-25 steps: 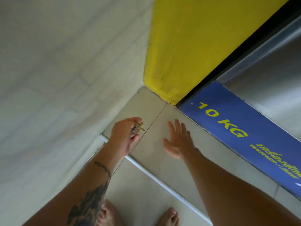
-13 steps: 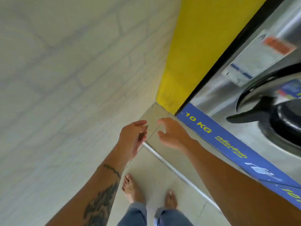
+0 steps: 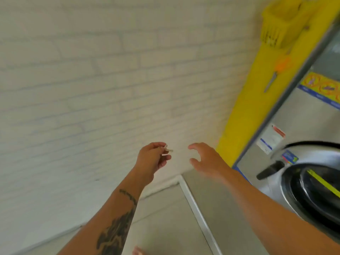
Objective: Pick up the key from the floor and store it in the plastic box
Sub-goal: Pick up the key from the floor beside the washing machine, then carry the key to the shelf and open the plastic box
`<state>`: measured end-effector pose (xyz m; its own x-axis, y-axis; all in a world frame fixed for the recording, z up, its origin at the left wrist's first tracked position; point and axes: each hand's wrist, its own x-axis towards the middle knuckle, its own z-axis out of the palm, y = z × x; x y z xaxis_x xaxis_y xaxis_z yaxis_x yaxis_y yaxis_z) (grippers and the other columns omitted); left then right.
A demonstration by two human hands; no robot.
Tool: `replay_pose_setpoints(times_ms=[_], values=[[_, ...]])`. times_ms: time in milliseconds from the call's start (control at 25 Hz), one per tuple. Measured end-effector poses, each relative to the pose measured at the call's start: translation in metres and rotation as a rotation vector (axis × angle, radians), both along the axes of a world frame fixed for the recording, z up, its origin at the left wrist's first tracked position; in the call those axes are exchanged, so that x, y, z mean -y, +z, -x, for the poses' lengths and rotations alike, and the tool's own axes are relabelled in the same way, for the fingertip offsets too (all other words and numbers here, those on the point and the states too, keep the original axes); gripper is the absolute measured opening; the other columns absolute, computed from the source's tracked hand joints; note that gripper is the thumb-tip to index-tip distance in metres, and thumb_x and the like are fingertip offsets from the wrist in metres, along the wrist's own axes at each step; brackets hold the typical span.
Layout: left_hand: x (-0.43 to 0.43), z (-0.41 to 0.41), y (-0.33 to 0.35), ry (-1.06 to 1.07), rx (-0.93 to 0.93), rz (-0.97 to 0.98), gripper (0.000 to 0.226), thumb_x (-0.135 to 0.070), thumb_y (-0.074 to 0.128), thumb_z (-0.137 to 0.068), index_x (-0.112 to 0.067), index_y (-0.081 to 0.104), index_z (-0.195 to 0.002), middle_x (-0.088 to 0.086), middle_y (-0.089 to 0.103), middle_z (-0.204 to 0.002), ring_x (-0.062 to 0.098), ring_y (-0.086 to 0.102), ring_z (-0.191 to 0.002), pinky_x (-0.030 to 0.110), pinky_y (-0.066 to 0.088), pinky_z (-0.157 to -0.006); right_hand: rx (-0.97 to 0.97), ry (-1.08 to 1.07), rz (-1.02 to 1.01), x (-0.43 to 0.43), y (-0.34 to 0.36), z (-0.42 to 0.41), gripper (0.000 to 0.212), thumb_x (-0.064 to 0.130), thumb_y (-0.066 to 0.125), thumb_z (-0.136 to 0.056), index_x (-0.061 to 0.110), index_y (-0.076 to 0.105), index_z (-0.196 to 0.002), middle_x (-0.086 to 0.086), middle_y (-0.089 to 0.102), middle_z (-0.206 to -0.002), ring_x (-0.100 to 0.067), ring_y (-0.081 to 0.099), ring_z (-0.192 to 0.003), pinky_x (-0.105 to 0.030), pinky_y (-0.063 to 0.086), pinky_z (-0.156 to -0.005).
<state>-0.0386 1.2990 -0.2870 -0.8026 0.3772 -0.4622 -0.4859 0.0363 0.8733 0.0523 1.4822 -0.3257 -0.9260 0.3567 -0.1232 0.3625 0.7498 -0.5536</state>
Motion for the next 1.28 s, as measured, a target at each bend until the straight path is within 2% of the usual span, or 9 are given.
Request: replay_pose_setpoints(times_ms=[160,400,560,720,920,1280], values=[[0.119,-0.018,0.045,0.167,-0.115,0.029,0.019,-0.002,0.050,-0.094,-0.009,0.068,-0.097,0.013,0.067,-0.089,0.018,0.057,-0.059,0.026,0.041,-0.053,-0.075,0.198,-0.002,0.095,0.047,0.012,0.043,0.027,0.057,-0.095,0.028,0.053,-0.138,0.005,0.050,-0.145,-0.019,0.050,-0.132,-0.037,0.041,-0.109],[0.349,-0.065,0.077,0.516,-0.161,0.051,0.021,0.000,0.050,-0.093,-0.009,0.069,-0.096,0.012,0.068,-0.091,0.019,0.058,-0.063,0.029,0.044,-0.058,-0.171,0.540,0.022,0.319,0.089,0.029,0.042,0.028,0.056,-0.096,0.028,0.053,-0.138,0.007,0.051,-0.146,-0.017,0.051,-0.131,-0.036,0.044,-0.106],[0.503,-0.102,0.078,0.661,-0.164,0.082,0.021,-0.001,0.050,-0.092,-0.011,0.069,-0.098,0.011,0.071,-0.092,0.020,0.066,-0.069,0.028,0.050,-0.062,-0.188,0.672,0.042,0.474,0.096,0.024,0.042,0.029,0.056,-0.095,0.029,0.053,-0.138,0.007,0.052,-0.145,-0.017,0.052,-0.129,-0.039,0.045,-0.105],[0.649,-0.137,0.082,0.757,-0.188,0.101,0.020,-0.001,0.051,-0.093,-0.011,0.068,-0.096,0.013,0.069,-0.092,0.019,0.063,-0.067,0.027,0.047,-0.058,-0.203,0.784,0.044,0.627,0.106,0.012,0.042,0.028,0.057,-0.095,0.027,0.054,-0.137,0.004,0.053,-0.143,-0.019,0.054,-0.126,-0.040,0.046,-0.104],[0.787,-0.172,0.098,0.911,-0.188,0.130,0.020,-0.002,0.052,-0.093,-0.011,0.067,-0.101,0.010,0.068,-0.089,0.016,0.062,-0.066,0.027,0.046,-0.061,-0.210,0.947,0.063,0.785,0.119,0.015,0.042,0.027,0.057,-0.095,0.026,0.054,-0.137,0.006,0.054,-0.142,-0.017,0.053,-0.125,-0.037,0.045,-0.103],[1.031,-0.178,0.101,1.238,-0.204,0.220,0.025,-0.001,0.048,-0.091,-0.015,0.066,-0.101,0.009,0.069,-0.085,0.013,0.062,-0.057,0.024,0.047,-0.052,-0.167,1.282,0.162,1.076,0.097,0.044,0.040,0.022,0.060,-0.092,0.024,0.058,-0.132,-0.001,0.058,-0.134,-0.017,0.056,-0.115,-0.036,0.047,-0.100]])
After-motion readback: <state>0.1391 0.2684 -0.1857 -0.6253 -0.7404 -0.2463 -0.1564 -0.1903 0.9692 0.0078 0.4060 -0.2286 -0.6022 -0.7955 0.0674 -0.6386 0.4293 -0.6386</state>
